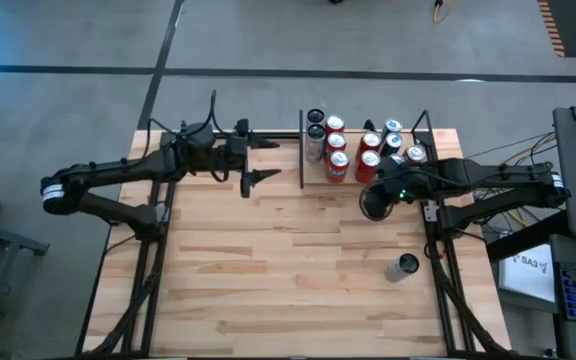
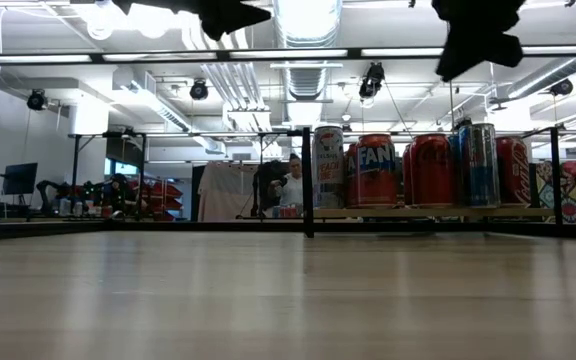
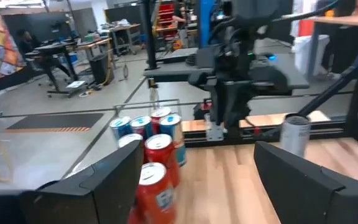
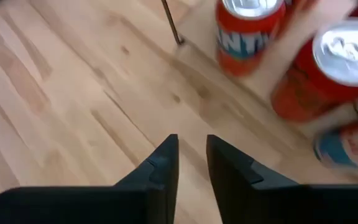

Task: Place canned beverage on shelf
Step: Put the blue soda can on the shelf aligned with the other blue soda cans

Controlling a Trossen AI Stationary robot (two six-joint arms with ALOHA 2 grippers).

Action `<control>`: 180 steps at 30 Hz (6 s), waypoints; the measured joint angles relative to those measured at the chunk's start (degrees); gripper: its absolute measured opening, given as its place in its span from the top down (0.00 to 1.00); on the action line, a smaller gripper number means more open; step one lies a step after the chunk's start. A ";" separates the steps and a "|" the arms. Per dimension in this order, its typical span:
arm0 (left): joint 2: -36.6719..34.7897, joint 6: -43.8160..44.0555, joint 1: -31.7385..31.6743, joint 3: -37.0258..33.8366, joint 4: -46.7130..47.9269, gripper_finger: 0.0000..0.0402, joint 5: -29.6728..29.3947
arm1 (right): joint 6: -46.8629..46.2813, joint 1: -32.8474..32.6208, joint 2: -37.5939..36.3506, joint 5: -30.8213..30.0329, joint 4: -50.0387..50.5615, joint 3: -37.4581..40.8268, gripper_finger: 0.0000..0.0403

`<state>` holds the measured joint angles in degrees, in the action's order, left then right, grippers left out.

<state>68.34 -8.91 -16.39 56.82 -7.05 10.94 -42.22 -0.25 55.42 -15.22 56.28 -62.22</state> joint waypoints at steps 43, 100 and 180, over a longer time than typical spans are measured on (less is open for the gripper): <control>2.64 4.99 10.10 -0.11 -3.50 0.27 -9.09 | -1.24 7.77 -0.22 6.66 28.07 -0.39 0.89; 3.28 1.47 10.08 -0.09 -4.48 0.27 -13.53 | 19.41 26.56 4.39 -7.01 21.16 -0.33 0.89; 3.26 1.05 10.08 -0.04 -2.19 0.27 -13.47 | 19.66 26.56 4.66 -5.39 18.79 -3.24 0.89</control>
<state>71.59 -7.86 -6.31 56.77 -9.23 -2.53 -22.56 26.30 60.07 -20.62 75.07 -65.46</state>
